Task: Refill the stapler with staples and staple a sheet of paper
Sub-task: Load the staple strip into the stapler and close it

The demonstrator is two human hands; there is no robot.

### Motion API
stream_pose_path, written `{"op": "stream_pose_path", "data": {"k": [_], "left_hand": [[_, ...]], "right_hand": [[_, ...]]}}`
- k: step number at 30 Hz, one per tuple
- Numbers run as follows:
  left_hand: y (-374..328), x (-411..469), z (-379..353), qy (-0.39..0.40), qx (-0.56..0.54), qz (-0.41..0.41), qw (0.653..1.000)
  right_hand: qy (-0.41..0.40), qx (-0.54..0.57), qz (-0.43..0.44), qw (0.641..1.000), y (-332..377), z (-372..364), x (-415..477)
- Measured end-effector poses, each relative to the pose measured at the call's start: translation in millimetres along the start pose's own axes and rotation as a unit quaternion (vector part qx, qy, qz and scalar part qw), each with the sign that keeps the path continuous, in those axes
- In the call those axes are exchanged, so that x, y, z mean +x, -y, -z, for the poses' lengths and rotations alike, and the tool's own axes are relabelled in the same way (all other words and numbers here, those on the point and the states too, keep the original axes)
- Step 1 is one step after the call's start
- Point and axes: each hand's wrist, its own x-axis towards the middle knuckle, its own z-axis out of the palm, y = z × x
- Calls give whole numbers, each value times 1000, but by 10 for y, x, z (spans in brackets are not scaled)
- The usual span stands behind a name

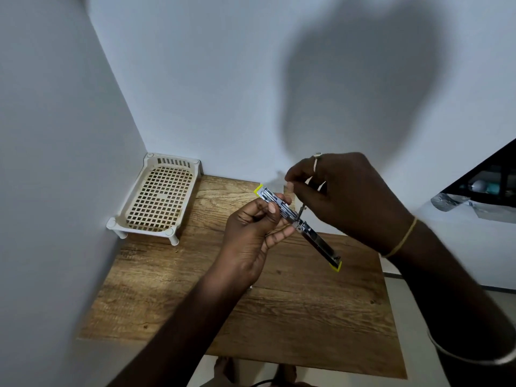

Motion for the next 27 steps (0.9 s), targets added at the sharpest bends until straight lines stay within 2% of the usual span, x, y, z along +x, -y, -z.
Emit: {"op": "stream_pose_path", "data": {"k": [3, 6, 27], "left_hand": [[29, -14, -8, -13, 3, 6, 1000], [19, -31, -16, -17, 10, 6, 1000], [11, -22, 68, -21, 33, 36, 999]], "right_hand": [[105, -44, 7, 993, 19, 19, 123], [154, -88, 13, 984, 34, -18, 163], [189, -83, -10, 978, 29, -166, 177]]}}
